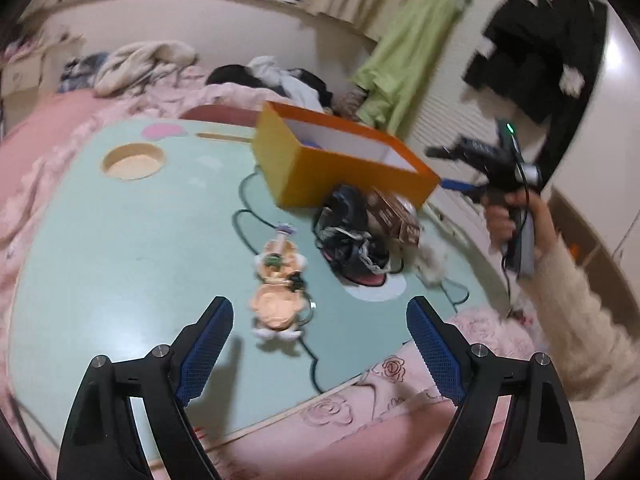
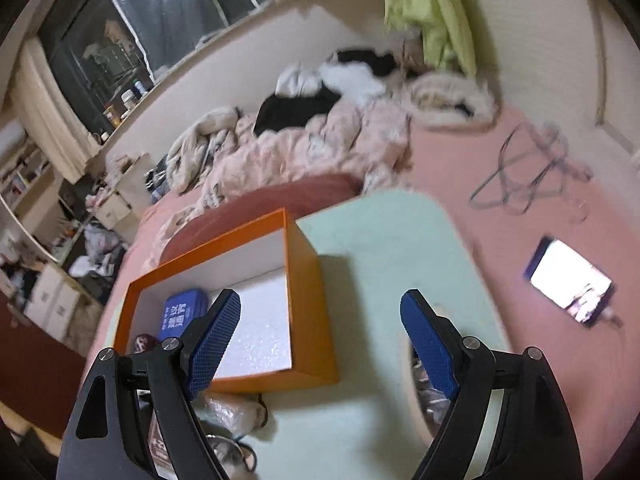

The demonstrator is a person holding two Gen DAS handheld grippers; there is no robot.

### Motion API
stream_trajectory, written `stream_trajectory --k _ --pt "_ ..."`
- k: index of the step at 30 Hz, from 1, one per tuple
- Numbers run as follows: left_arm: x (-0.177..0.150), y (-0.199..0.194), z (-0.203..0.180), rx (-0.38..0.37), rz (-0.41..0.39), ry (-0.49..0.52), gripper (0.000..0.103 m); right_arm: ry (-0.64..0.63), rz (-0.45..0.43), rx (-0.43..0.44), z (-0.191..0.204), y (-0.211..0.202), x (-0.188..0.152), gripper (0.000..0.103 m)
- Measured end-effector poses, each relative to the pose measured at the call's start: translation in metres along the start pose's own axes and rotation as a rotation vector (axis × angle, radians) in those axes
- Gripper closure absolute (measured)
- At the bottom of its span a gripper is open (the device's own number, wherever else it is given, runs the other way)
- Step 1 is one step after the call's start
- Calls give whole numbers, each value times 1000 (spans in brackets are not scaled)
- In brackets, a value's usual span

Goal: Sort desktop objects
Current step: 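Carry the figurine out and lay it on the table beside the black bag, then reach into the box and grasp the green toy car with the right tool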

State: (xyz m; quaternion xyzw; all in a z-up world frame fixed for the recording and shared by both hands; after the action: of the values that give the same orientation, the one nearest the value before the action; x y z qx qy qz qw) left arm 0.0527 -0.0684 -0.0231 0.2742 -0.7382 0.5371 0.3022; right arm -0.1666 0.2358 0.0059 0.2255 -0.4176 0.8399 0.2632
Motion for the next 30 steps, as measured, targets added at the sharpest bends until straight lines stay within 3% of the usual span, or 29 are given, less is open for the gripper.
stream_trajectory --k 2,5,10,13,15,16,18,19,20,22,23,25,27,30 --pt "2 12 -8 16 4 25 15 19 50 34 1 9 -10 21" --pt "9 29 -19 -35 43 15 15 -13 97 81 19 11 -36 21" --pt "16 31 -35 -151 57 26 15 -48 67 93 41 -3 -56 20" --pt "16 33 -35 -139 58 25 15 -62 67 97 47 -8 -57 20" --pt "15 33 -31 -119 46 3 15 -86 2 -46 49 -19 -52 21" --pt "14 33 -27 -103 33 -16 15 -114 -85 -174 51 -35 -46 22" --pt "13 35 -21 -75 26 -43 15 -183 -141 -153 78 -46 -37 24" --pt "12 37 -19 -57 33 -52 15 -223 -101 -96 96 -42 -34 24" --pt "12 40 -17 -42 41 -59 15 -269 16 -9 122 -28 -32 24" --pt "10 40 -15 -33 36 -69 12 -289 242 82 150 6 -34 31" --pt "10 40 -14 -31 32 -74 12 -286 342 81 157 25 -36 40" --pt "9 38 -9 -35 22 -96 11 -314 472 14 160 56 -37 49" --pt "10 36 -4 -51 13 -117 11 -332 599 -49 158 86 -44 50" --pt "11 35 -1 -72 5 -137 11 -305 734 -58 151 113 -62 50"
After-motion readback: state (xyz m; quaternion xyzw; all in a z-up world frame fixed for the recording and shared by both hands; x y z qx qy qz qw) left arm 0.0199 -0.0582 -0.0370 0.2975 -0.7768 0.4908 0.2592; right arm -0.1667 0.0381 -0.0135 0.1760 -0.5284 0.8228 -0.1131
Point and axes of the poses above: each gripper's, at about its wrist camera, not at the fingertips, and y roughly the way its jaws point, z to its left, x to its top, the point moved 6 cm from there along y, roughly the way its jaws point, and after that the axes turned 8 degrees about x, right-handed, at the moved point
